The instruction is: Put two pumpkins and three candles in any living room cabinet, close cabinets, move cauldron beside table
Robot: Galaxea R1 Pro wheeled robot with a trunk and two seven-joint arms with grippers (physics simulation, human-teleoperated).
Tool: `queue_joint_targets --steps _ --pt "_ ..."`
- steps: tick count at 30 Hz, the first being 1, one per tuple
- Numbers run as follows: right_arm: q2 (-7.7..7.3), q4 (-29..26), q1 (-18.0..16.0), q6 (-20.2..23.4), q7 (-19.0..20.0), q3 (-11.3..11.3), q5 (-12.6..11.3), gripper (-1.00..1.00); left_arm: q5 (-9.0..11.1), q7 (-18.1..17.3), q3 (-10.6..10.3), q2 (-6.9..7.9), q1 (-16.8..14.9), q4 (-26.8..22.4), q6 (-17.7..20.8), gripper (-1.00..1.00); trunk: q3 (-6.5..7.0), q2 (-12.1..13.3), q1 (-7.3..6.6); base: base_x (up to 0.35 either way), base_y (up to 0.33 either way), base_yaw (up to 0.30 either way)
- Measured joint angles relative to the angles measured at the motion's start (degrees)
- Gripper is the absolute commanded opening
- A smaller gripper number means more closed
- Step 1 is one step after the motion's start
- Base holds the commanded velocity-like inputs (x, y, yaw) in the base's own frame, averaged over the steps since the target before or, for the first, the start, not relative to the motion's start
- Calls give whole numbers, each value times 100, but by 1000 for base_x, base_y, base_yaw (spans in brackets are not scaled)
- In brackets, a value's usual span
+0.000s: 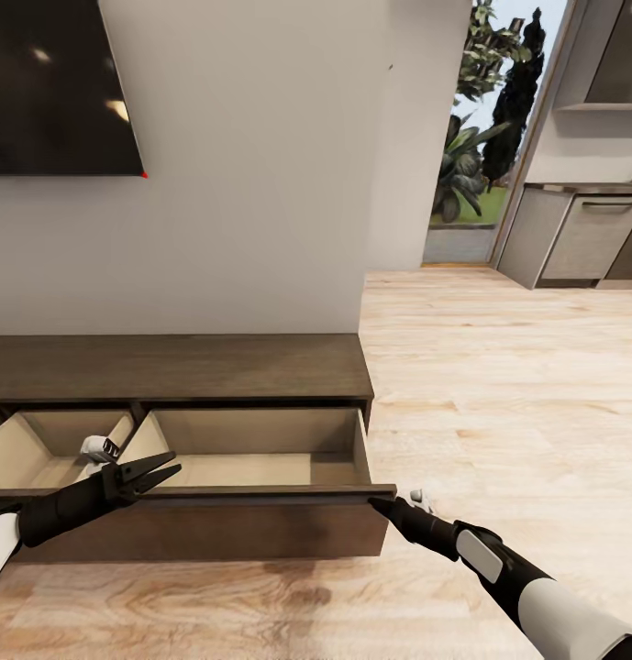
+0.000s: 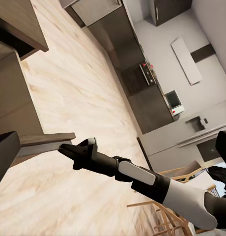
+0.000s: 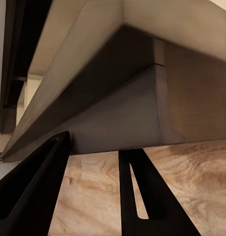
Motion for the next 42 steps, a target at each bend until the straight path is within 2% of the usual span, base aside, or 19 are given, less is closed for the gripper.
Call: queue_joint_targets --steps 11,12,13,15,42 --pt "-6 -17 1 -1 -11 8 11 -100 0 0 0 0 0 0 0 100 0 0 0 0 0 0" --pt "-8 -23 1 -1 -15 11 16 100 0 0 0 0 0 0 0 100 0 0 0 0 0 0" --pt "-11 -51 4 9 282 91 29 100 0 0 0 0 0 0 0 100 -1 -1 -1 0 0 0" --pt "-14 -202 -1 41 309 27 -61 100 0 -1 0 0 0 1 0 100 1 -1 -1 0 0 0" --pt "3 -183 -1 53 300 25 -74 100 0 -1 0 0 0 1 0 100 0 -1 -1 -17 0 0"
